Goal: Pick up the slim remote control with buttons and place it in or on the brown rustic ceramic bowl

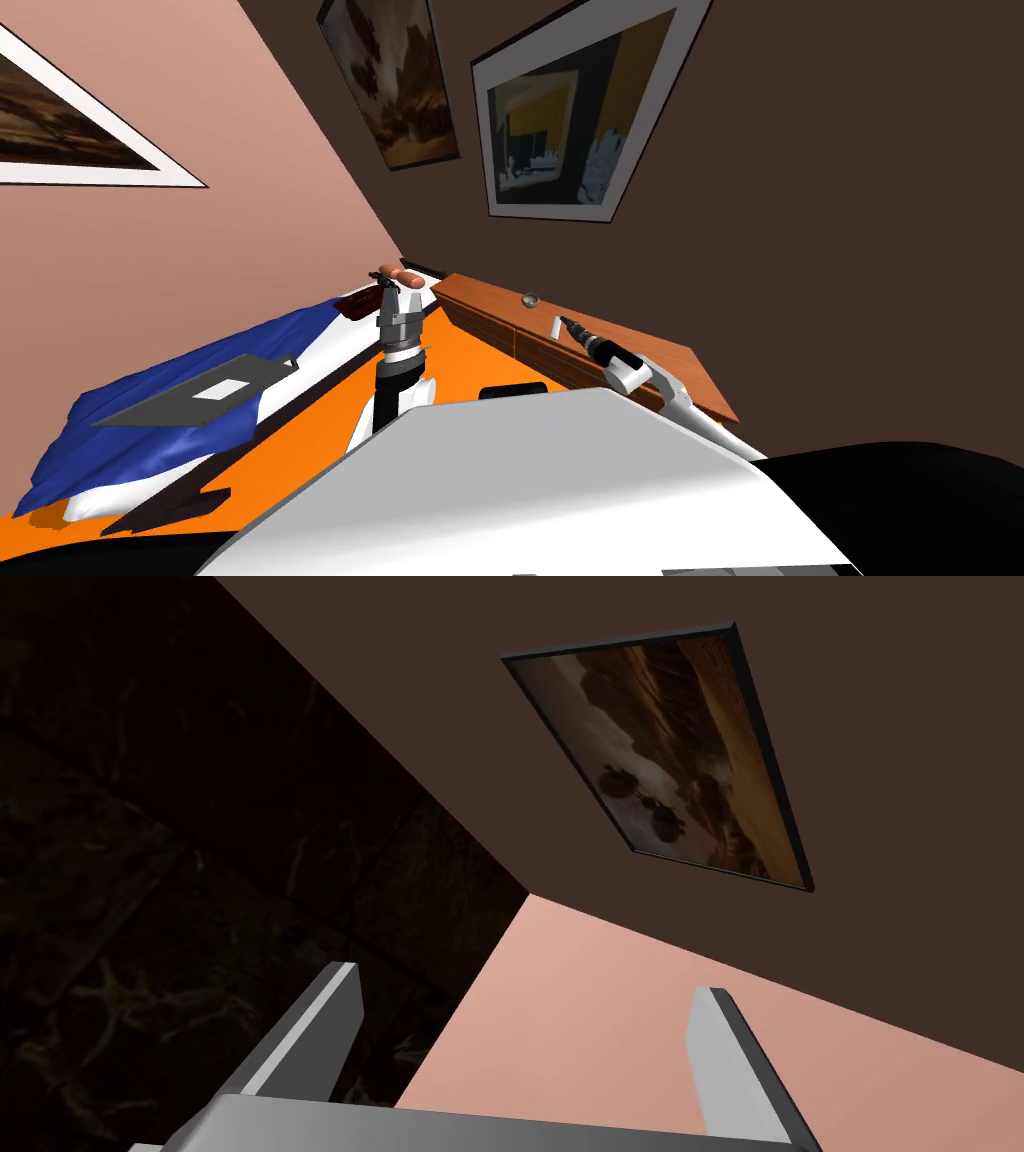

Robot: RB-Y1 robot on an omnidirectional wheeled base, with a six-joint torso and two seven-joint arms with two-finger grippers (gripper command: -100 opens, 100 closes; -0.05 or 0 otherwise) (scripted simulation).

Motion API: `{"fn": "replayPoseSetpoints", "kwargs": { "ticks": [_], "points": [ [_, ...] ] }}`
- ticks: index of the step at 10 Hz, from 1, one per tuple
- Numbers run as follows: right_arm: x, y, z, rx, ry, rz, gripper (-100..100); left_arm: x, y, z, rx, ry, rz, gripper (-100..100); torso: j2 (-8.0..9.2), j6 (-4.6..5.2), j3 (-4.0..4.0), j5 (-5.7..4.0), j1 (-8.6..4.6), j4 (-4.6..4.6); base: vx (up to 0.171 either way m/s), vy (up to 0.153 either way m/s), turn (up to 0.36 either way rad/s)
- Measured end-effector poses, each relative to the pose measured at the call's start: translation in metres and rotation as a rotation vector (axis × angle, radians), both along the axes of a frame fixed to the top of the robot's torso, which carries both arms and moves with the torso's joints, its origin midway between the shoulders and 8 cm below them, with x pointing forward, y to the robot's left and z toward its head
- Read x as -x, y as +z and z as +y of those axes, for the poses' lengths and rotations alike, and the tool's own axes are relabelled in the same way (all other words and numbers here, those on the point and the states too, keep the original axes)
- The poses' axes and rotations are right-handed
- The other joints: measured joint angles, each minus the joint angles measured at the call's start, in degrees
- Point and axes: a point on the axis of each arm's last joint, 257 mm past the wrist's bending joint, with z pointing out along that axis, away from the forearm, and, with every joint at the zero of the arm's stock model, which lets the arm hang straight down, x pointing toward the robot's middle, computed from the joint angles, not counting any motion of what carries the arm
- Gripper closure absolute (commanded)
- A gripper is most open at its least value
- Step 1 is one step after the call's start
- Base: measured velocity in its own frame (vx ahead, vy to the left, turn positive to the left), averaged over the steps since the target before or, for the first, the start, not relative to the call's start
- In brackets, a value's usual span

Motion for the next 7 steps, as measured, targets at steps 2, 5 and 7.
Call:
{"fn": "replayPoseSetpoints", "kwargs": {
  "ticks": [2, 5, 7],
  "points": [
    [0.016, -0.035, -0.015, 0.022, -0.015, 0.104, -100, 0.000, 0.000, 0.000, 0.000, 0.000, 0.000, 0, -0.12, 0.00, -0.07, 0.00, 0.05, -0.03, -0.004, -0.060, 0.292],
    [0.032, -0.074, -0.034, 0.052, -0.036, 0.226, -100, 0.000, 0.000, 0.000, 0.000, 0.000, 0.000, 0, -0.07, 0.06, -0.04, 0.02, 0.09, -0.02, -0.024, -0.058, 0.309],
    [0.051, -0.095, -0.051, 0.074, -0.055, 0.317, -100, 0.000, 0.000, 0.000, 0.000, 0.000, 0.000, 0, -0.11, 0.08, -0.07, 0.00, 0.06, -0.03, -0.012, -0.058, 0.284]
  ]
}}
